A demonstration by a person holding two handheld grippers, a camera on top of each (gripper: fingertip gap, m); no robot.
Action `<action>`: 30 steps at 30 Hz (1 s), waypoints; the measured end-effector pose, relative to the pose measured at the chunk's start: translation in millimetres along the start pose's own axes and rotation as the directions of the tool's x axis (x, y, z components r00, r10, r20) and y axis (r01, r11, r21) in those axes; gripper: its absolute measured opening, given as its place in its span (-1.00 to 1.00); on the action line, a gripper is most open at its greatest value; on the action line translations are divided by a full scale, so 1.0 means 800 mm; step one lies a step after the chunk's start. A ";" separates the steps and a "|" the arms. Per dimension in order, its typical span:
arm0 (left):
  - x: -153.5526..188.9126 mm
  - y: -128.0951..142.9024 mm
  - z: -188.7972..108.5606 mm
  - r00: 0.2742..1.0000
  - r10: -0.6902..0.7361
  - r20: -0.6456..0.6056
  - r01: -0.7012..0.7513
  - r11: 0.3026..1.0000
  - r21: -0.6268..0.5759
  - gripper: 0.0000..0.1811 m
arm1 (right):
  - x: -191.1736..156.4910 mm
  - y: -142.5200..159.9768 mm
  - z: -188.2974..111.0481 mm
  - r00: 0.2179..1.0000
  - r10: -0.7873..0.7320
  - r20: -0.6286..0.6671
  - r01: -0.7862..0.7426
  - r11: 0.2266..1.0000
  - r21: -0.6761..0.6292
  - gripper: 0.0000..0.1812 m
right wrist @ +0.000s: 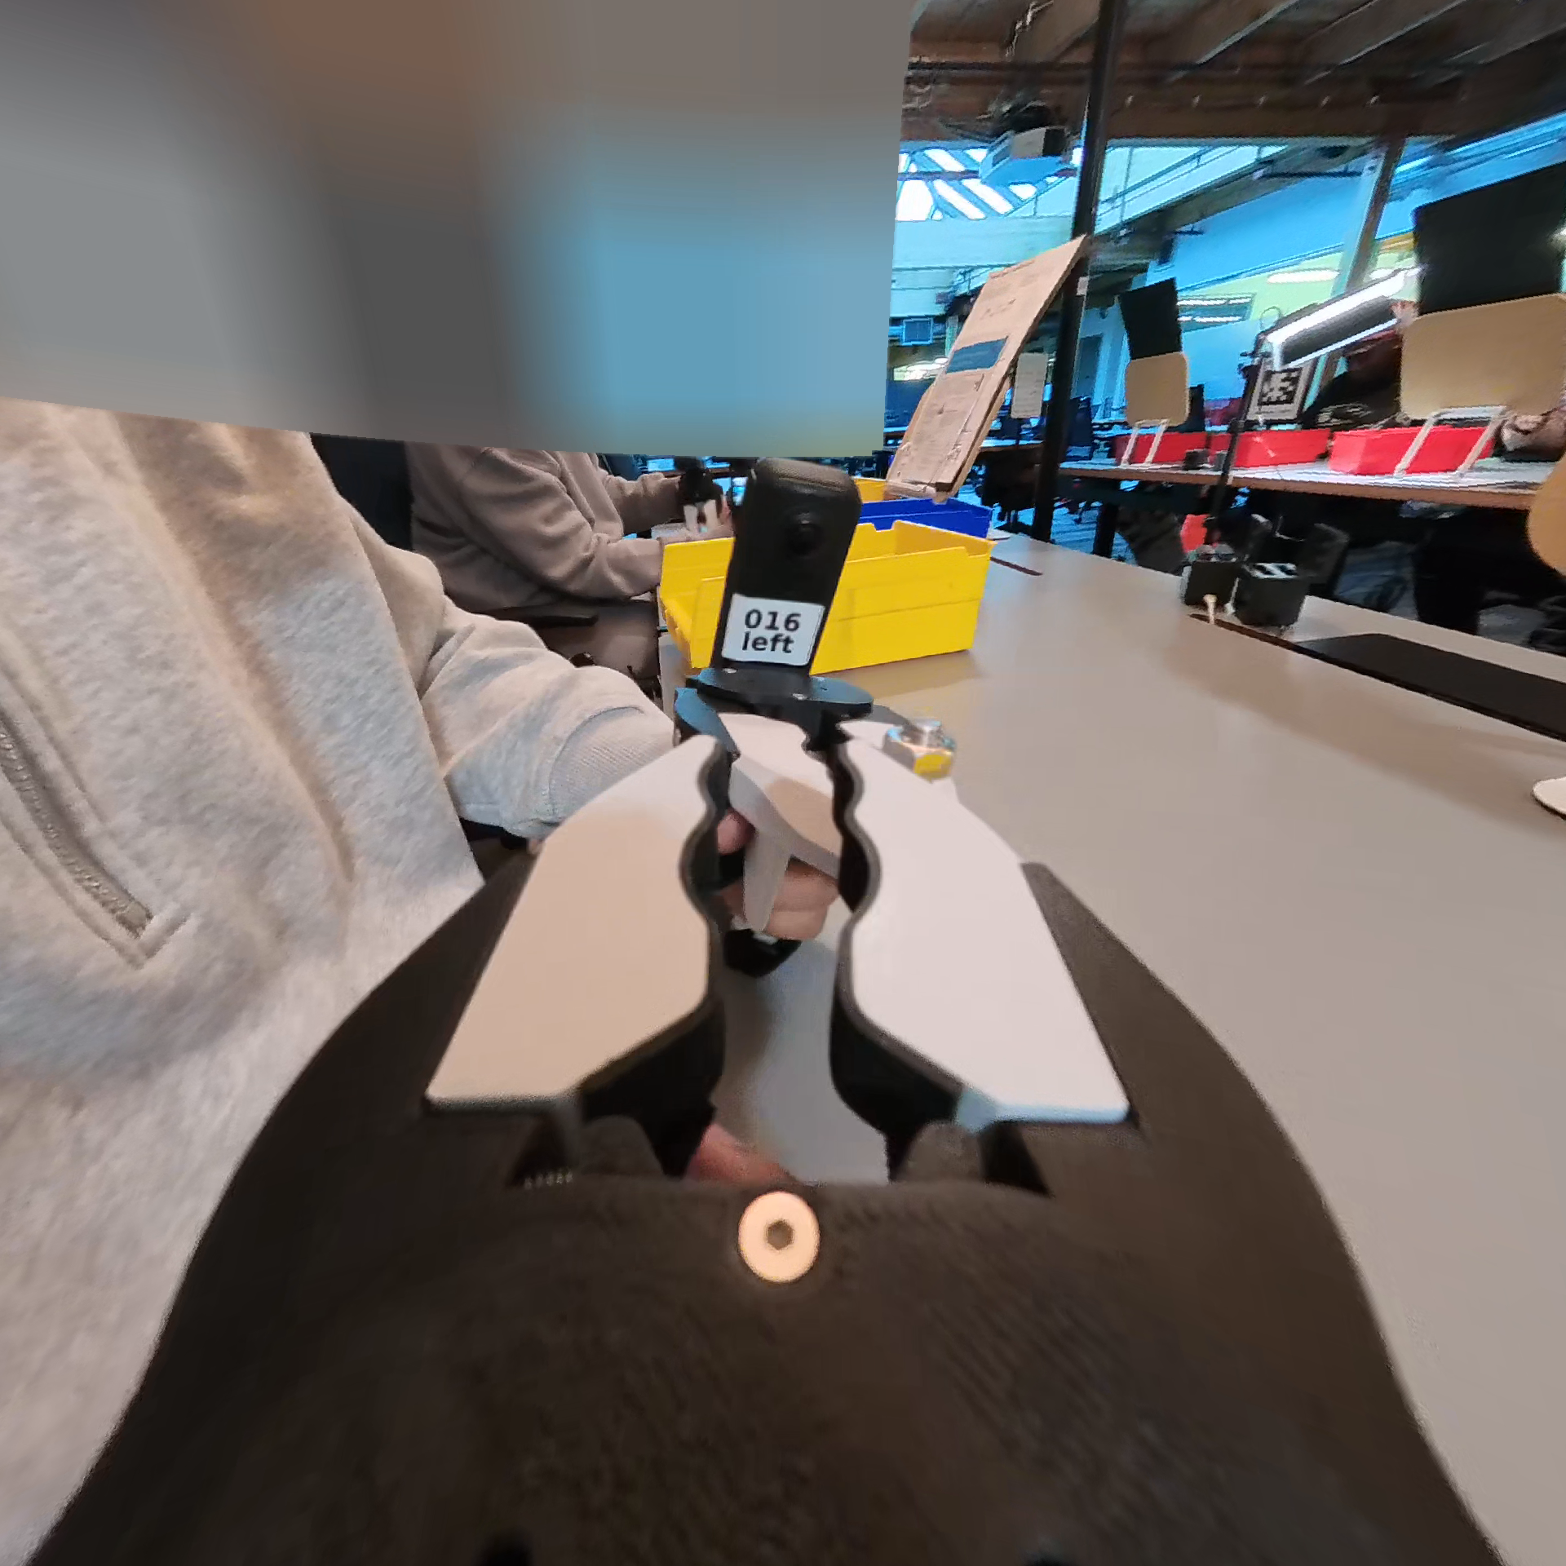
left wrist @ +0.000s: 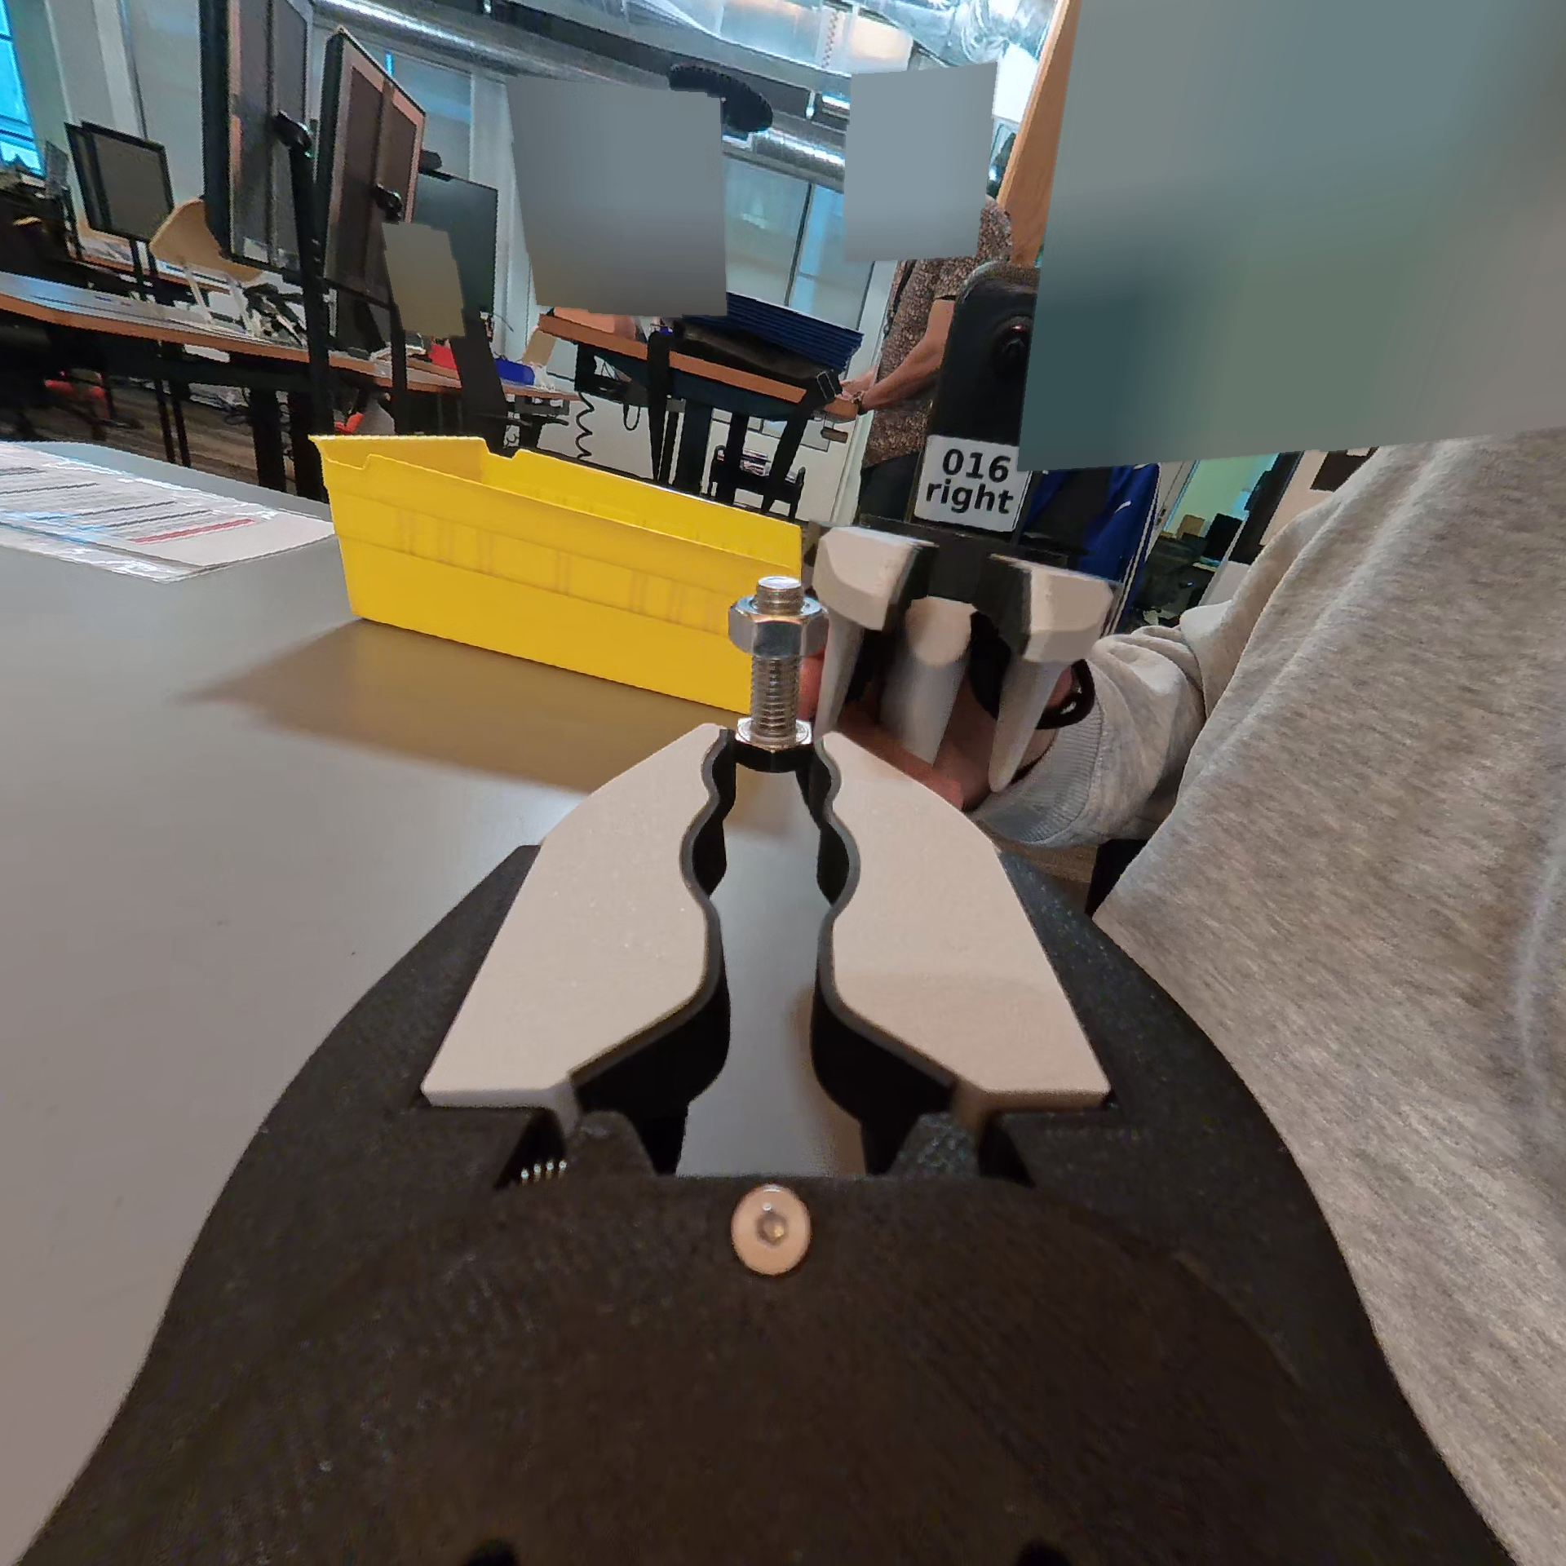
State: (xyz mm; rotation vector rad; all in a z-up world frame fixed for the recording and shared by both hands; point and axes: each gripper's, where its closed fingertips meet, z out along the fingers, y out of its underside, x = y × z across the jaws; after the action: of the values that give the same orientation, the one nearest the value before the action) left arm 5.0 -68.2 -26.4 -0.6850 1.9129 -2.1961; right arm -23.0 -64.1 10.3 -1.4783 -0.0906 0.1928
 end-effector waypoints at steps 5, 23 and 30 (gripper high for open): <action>0.001 0.000 0.000 1.000 0.004 0.000 -0.004 1.000 -0.001 -0.82 | 0.019 -0.004 -0.001 0.997 0.018 -0.082 -0.014 0.999 0.046 -0.42; 0.001 0.000 0.001 1.000 0.005 -0.003 -0.005 1.000 -0.003 -0.82 | 0.016 0.006 0.004 0.997 0.018 -0.071 -0.017 1.000 0.008 -0.34; 0.001 0.000 0.001 1.000 0.006 -0.003 -0.006 1.000 -0.004 -0.82 | 0.003 0.003 0.002 1.000 0.006 -0.011 -0.006 1.000 0.001 -0.69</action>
State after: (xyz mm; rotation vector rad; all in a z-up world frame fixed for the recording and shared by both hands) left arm 4.4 -69.6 -26.4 -0.6758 1.9183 -2.1916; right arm -21.1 -61.6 8.2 -1.4784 -0.0770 0.1900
